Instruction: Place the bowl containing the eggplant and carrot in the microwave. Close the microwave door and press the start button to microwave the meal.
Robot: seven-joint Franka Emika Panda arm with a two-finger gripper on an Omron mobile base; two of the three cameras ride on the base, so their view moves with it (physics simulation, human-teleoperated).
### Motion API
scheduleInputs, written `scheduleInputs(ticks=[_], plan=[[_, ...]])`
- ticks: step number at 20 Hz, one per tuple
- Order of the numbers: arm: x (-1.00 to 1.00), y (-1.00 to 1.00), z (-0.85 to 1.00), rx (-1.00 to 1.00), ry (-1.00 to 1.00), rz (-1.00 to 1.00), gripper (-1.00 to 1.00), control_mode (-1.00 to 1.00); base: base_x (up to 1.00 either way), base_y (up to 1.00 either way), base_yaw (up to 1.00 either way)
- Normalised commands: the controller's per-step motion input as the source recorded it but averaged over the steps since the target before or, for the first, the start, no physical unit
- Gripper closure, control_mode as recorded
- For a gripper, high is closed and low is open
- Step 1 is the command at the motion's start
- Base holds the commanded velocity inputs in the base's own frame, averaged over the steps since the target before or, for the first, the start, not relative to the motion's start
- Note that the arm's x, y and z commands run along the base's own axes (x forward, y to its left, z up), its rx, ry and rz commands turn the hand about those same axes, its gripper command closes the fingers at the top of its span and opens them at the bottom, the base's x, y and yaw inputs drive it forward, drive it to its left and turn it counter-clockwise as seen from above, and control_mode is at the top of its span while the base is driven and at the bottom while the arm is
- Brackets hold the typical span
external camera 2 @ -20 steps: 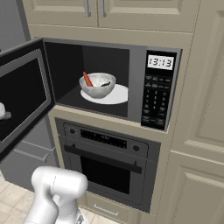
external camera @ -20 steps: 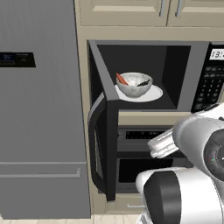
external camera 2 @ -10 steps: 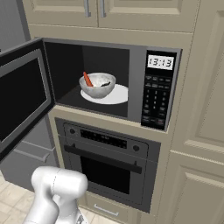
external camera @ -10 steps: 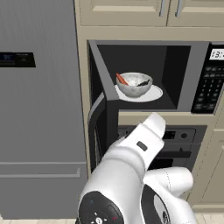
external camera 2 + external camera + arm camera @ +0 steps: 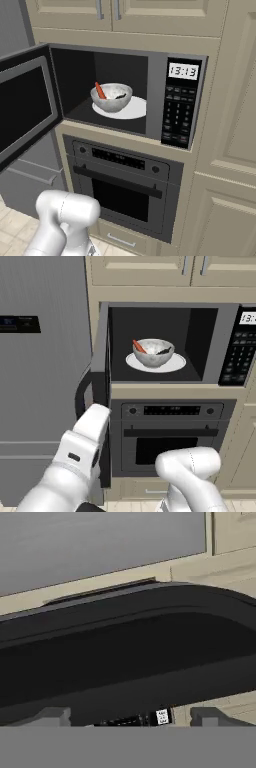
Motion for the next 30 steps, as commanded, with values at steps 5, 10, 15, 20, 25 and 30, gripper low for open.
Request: scheduleInputs(ticks=[5, 10, 15, 20, 25, 30], plan=[[-0.03, 1.0, -0.06, -0.37, 0.0, -0.07, -1.0, -1.0, 0.0, 0.0, 0.0], [0.08, 0.89, 0.0, -0.19, 0.14, -0.13, -1.0, -1.0, 0.0, 0.0, 0.0], [0.76, 0.3, -0.03, 0.0, 0.2, -0.21, -1.0, -1.0, 0.0, 0.0, 0.0], [0.87, 0.27, -0.14, 0.0, 0.18, -0.21, -1.0, -1.0, 0.0, 0.0, 0.0], [0.57, -0.01, -0.12, -0.01, 0.11, -0.27, -1.0, -1.0, 0.0, 0.0, 0.0], [-0.05, -0.89, -0.12, 0.02, -0.03, -0.34, -1.0, -1.0, 0.0, 0.0, 0.0]])
